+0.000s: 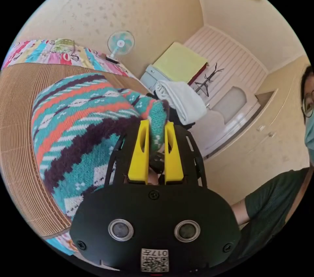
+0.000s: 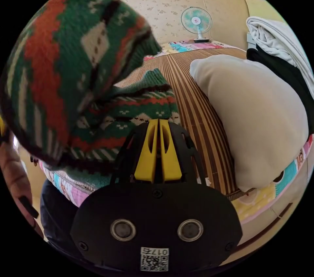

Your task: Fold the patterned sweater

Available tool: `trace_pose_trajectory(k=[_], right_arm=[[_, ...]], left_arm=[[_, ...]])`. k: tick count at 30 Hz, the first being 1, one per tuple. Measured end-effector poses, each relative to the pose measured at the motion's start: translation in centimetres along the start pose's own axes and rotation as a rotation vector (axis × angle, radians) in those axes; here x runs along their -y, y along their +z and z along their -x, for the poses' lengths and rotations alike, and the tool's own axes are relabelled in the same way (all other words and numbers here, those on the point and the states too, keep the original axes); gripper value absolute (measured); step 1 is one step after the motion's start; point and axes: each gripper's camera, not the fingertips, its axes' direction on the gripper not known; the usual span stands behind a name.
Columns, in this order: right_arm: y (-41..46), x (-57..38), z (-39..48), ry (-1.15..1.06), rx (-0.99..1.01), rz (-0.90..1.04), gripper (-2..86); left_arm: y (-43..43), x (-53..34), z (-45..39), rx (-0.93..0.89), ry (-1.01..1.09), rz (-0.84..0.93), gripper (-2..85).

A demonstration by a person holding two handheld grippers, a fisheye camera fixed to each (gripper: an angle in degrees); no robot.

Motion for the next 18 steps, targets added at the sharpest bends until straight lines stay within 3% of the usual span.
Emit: trace_pose_trajectory(k=[2, 5, 7, 11, 14, 16, 18], right_arm=[[-0.1, -0.2, -0.8, 0.019, 0.036, 0.007, 1.8], [-0.4, -0.4, -1.2, 0.025, 0.06, 0.006, 2.8], [-0.5, -0.6, -1.3, 0.029, 0.057, 0.007, 3.2], [-0.9, -0.9, -1.6, 0.041, 0.069, 0.01, 3.4], [-2.3, -1.4, -2.3, 0.094, 0.081, -0.034, 3.1], [-5.8, -3.0, -3.4, 0.235, -0.016, -0.209, 2.2], [-9.2, -4.4, -3.2, 0.258, -0.097, -0.366, 1.5]], left_arm=[[2.7, -1.9, -0.2, -0.054, 0.019, 0.074, 8.1], [0.6, -4.2, 0.2, -0.141, 0.0, 0.0, 9.8], [-1.9, -4.6, 0.6, -0.103, -0.01, -0.031, 10.4], [-8.0, -5.3, 1.7, 0.22, -0.053, -0.184, 11.3], [-5.8, -5.8, 4.9, 0.41, -0.14, -0.088, 11.2], [-2.1, -6.7, 7.8, 0.403, -0.209, 0.049, 10.8], [-2.2, -9.1, 7.7, 0.434, -0.235, -0.063, 8.9]])
